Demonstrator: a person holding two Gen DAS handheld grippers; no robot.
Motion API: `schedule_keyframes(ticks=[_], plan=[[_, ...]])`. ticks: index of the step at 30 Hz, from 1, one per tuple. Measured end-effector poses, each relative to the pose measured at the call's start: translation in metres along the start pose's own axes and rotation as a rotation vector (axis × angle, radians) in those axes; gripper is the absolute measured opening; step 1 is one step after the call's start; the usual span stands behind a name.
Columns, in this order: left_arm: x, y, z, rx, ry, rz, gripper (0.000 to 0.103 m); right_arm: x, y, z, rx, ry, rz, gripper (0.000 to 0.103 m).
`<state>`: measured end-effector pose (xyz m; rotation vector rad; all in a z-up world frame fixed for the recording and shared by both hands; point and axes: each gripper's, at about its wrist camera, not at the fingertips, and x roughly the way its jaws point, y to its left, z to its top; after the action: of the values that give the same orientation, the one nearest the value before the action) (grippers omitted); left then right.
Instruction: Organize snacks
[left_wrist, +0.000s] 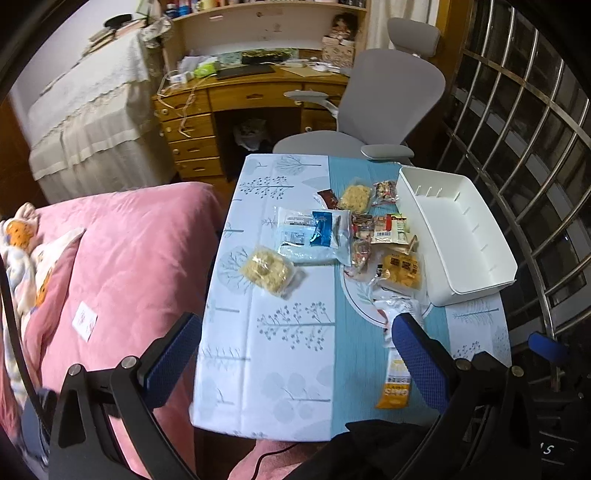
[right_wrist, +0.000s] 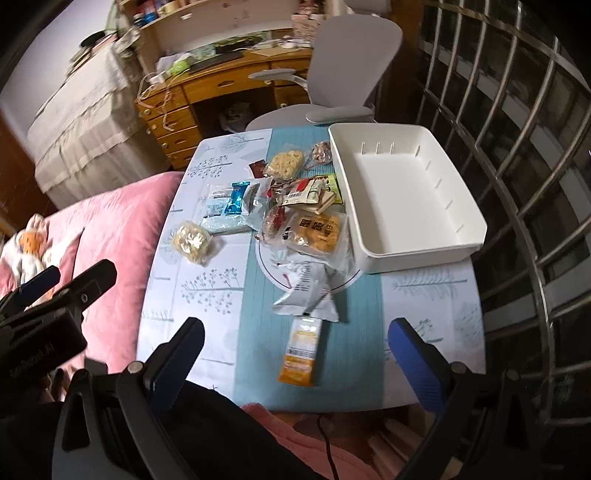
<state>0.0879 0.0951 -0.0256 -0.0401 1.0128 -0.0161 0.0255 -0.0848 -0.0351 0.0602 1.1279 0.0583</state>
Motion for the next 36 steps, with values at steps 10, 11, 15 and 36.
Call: schedule_keyframes(ticks=[10, 11, 15, 36], plan=[[0.072, 0.05, 0.034, 0.117, 0.156, -0.105, 0.102, 0.017, 0.02, -0.008, 0.231, -0.075, -0.067, 0.099], [0.081, 0.054, 0.036, 0.137, 0.169, -0.11, 0.102, 0.02, 0.021, -0.01, 0.242, -0.077, -0.086, 0.099], [0.112, 0.063, 0.041, 0.189, 0.21, -0.127, 0.102, 0.032, 0.025, -0.022, 0.26, -0.107, -0.153, 0.094], [0.253, 0.045, 0.052, 0.411, 0.387, -0.106, 0.102, 0.146, -0.012, -0.082, 0.401, -0.014, -0.114, 0.081]])
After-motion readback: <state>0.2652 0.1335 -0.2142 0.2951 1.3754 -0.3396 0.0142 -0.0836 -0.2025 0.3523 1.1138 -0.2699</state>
